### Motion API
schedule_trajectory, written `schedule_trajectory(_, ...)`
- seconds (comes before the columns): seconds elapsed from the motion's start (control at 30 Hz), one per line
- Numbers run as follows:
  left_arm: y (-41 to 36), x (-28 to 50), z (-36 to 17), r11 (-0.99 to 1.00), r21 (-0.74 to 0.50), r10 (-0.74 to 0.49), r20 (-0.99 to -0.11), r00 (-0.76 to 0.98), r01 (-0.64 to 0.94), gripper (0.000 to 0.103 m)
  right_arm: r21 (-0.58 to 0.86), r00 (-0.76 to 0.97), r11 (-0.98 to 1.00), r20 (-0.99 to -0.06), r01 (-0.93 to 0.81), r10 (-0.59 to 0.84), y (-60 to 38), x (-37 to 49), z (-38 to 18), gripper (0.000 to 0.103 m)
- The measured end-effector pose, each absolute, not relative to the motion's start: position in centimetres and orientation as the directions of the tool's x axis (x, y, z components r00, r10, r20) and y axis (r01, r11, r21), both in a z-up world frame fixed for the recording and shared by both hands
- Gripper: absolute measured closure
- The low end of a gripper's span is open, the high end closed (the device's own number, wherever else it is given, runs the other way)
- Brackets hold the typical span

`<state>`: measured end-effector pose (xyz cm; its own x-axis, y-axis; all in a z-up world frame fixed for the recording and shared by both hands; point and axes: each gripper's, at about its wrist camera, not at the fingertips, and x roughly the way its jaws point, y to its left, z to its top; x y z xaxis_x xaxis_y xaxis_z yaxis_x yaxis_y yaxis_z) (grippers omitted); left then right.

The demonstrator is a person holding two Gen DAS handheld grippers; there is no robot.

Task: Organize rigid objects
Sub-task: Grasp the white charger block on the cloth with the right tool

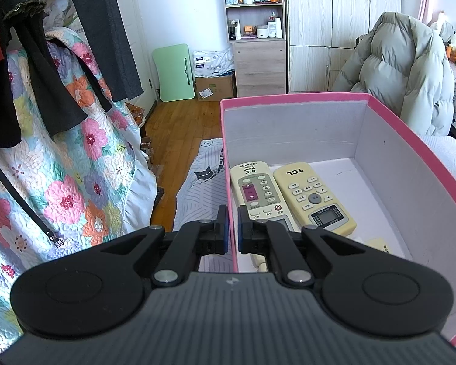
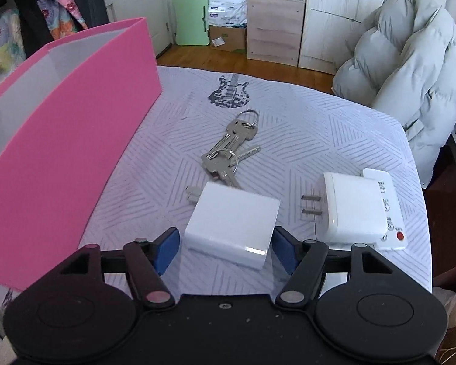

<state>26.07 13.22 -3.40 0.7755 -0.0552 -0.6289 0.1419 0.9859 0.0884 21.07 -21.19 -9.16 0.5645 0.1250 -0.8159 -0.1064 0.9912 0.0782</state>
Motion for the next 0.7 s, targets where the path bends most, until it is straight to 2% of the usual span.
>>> schedule_trajectory(0.2,12.8,26.1,-3.5,0.982,0.117,-0.042,-0.634,0.772,0.149,0.098,0.097,0.651,0.994,-0.752,-0.043,0.102,-21.4,20.1,-8.9,0.037)
schedule_trajectory(0.37,12.7,25.9,-3.4,0.979,0.131,-0.039,-0.638,0.769,0.158,0.097,0.242,0.725,0.97,-0.669,0.001,0.166,-21.4,18.0,-8.5,0.04)
schedule_trajectory(0.5,12.7,26.1,-3.5,0.979,0.136,-0.03,-0.647,0.762,0.154,0.097,0.195,0.751,0.981,-0.648,-0.002,0.13,-20.1,17.4,-7.5,0.04)
schedule_trajectory(0.7,12.4,26.3,-3.5,0.976,0.151,-0.023,-0.651,0.759,0.159,0.097,0.255,0.789,0.967,-0.599,0.026,0.137,-20.2,15.8,-6.7,0.04)
